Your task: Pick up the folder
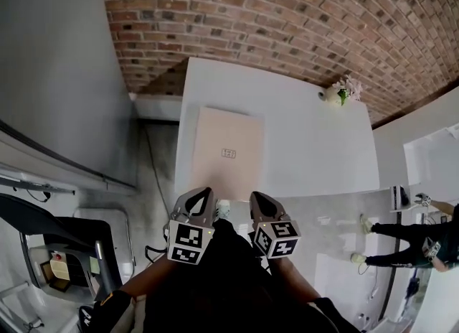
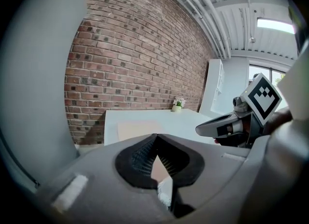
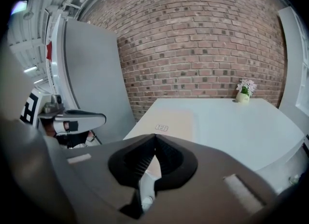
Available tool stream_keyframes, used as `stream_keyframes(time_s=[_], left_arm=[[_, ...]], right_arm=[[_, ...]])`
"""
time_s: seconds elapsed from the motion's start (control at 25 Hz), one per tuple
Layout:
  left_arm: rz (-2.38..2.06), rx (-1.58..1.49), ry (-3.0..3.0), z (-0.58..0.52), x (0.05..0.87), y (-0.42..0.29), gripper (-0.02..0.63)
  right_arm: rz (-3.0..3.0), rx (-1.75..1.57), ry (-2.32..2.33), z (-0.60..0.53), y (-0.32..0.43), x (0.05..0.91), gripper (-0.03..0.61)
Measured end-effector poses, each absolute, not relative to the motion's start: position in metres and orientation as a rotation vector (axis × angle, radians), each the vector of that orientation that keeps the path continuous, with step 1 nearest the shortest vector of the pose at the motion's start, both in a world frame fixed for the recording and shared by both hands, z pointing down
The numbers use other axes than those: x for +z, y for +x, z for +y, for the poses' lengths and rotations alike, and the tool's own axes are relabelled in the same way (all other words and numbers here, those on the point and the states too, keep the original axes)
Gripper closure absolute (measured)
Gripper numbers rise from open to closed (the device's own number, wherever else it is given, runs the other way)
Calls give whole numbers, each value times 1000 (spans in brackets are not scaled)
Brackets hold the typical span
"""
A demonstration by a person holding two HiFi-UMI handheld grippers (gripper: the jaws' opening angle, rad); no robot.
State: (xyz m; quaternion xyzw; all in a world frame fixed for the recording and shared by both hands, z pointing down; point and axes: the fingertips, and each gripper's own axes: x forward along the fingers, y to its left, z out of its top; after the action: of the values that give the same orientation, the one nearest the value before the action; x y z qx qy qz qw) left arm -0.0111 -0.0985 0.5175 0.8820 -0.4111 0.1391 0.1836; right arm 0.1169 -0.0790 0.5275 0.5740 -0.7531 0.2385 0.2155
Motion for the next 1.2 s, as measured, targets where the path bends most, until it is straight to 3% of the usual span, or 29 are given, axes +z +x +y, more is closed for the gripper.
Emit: stream_keyframes(time_s=[0.16, 0.32, 0.4, 0.56, 0.84, 1.2], left_arm=[[-1180, 432, 2448, -110, 530, -14, 611], [-1195, 456, 2400, -121, 542, -13, 609], [-1193, 472, 2373, -125, 549, -12, 540], [-1190, 485, 2304, -135, 565, -11, 499], [-1132, 518, 2168, -148, 600, -14, 310], [-1088, 598, 2078, -161, 640, -14, 230]], right_arm=[[-2067, 683, 1556, -93, 121, 542, 569], [-2070, 724, 1524, -104, 128, 554, 497], [-2066, 756, 1514, -108, 133, 561, 466], [-2059, 813, 1494, -119, 145, 576, 402], [-2027, 904, 1441, -135, 157, 606, 272], [-2001, 1053, 1376, -146, 162, 639, 195]])
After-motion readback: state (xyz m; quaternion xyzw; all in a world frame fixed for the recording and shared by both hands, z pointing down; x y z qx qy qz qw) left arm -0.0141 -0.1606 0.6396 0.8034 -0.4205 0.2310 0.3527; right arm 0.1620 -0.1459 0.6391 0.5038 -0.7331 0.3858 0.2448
